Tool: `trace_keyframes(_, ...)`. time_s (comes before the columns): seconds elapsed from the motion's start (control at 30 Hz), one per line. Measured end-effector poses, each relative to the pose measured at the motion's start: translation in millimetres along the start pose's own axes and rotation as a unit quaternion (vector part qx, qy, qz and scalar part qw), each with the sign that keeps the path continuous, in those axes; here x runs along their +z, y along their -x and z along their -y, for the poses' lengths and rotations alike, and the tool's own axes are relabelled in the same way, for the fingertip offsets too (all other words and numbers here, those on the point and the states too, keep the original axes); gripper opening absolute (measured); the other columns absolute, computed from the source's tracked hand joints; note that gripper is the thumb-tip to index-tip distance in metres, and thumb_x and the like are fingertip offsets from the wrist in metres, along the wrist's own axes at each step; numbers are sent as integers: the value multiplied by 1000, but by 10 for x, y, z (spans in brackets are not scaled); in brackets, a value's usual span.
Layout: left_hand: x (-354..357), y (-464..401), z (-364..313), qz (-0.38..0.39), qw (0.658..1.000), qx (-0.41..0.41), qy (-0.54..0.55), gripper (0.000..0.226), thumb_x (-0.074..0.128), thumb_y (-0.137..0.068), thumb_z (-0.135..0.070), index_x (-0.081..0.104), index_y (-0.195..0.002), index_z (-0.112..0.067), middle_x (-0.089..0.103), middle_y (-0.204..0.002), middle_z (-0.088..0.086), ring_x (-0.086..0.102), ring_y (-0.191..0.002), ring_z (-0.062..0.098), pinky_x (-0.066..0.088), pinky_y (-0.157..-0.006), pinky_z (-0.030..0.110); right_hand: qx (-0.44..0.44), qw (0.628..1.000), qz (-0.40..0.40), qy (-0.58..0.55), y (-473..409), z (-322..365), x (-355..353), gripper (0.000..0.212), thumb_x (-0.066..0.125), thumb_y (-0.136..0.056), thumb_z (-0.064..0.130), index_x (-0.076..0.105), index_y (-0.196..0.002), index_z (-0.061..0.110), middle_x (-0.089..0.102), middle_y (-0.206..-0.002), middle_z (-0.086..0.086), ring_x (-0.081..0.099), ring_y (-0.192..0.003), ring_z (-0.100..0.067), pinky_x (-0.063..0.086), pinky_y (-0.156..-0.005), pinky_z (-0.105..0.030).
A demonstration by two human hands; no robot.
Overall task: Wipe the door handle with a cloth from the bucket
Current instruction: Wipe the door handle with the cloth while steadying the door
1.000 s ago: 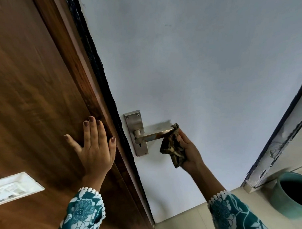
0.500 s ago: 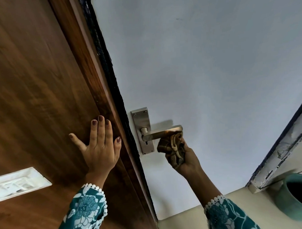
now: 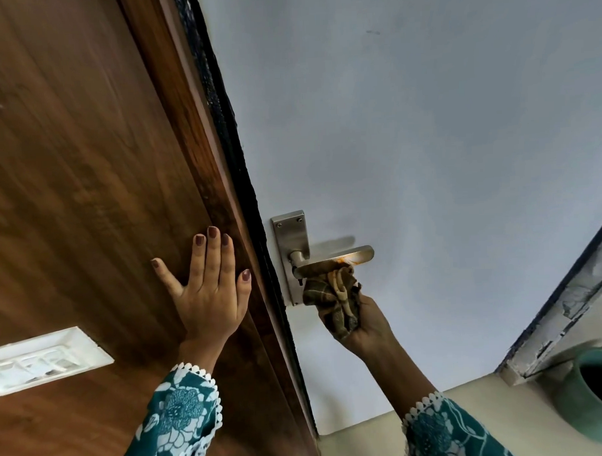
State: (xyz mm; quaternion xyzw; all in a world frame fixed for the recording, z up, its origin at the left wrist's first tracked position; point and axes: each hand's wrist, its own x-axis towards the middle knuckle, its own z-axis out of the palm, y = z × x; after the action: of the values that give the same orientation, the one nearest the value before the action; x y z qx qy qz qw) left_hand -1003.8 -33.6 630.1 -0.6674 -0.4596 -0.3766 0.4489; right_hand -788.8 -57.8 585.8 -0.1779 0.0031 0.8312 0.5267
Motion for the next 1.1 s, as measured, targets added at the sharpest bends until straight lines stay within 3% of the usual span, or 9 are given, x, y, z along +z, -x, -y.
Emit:
trace_keyframes(0.13,9,1,4,-2,1000,2,1,59,27,-98,-36,12,-150,-12,-3,-160,-1,2,-146,16,-9,-110,59,21,999,42,4,-48,-212,95,51,27,-101,37,65,-83,7,50,-70,-2,49,-57,-9,46,-48,-16)
trace_keyframes(0.43,-5,-1,12,1,1000,2,10,59,28,-98,-36,12,-150,-12,-3,-160,-2,2,-146,16,-9,-110,59,7,999,22,-42,-98,-538,326,51,33,-99,26,73,-81,-1,71,-78,-18,72,-64,-30,52,-47,-23)
trace_keyframes(0.53,-20,-7,2,2,1000,2,15,60,28,-98,-36,10,-150,-13,-5,-160,-3,1,-146,15,-10,-110,58,14,1000,23,-8,-8,-550,381,26,42,-89,17,63,-93,3,69,-80,-16,70,-62,-26,54,-44,-24)
trace_keyframes(0.63,-17,-4,-22,7,1000,2,16,60,30,-98,-35,11,-150,-13,-5,-160,-3,1,-146,15,-10,-110,58,-5,992,-11,129,177,-452,299,28,36,-99,15,62,-101,5,63,-87,-13,69,-62,-22,57,-49,-27)
trace_keyframes(0.7,-15,12,-26,11,1000,-2,19,60,31,-98,-35,12,-150,-12,-5,-160,-3,1,-146,16,-10,-110,58,-126,930,-86,334,329,-388,126,23,45,-97,11,67,-105,14,70,-97,-12,71,-80,-22,59,-65,-30)
trace_keyframes(0.77,-27,14,-26,11,1000,-7,24,60,32,-98,-35,12,-150,-12,-5,-160,-4,1,-146,15,-10,-110,57,-282,824,-165,464,466,-279,-26,24,57,-91,12,68,-102,31,72,-101,-6,70,-90,-19,58,-76,-31)
trace_keyframes(0.9,-46,-17,-18,10,1000,-14,24,60,32,-97,-33,10,-150,-13,-6,-160,-4,0,-146,15,-11,-110,56,-502,636,-273,520,524,58,-61,32,62,-88,30,61,-120,34,66,-107,10,63,-94,-3,47,-80,-10)
trace_keyframes(1.0,-46,-1,-32,12,999,-14,33,59,32,-98,-33,12,-150,-12,-5,-160,-4,1,-146,16,-6,-108,61,-541,578,-283,541,414,190,3,35,60,-86,28,62,-121,31,63,-110,6,60,-98,-5,45,-79,-9)
trace_keyframes(1.1,-38,-4,-39,11,999,-17,34,58,31,-98,-33,13,-149,-12,-4,-160,-3,2,-146,17,6,-102,67,-560,563,-273,544,270,118,57,33,65,-86,12,65,-118,17,56,-102,-4,59,-88,6,41,-58,6)
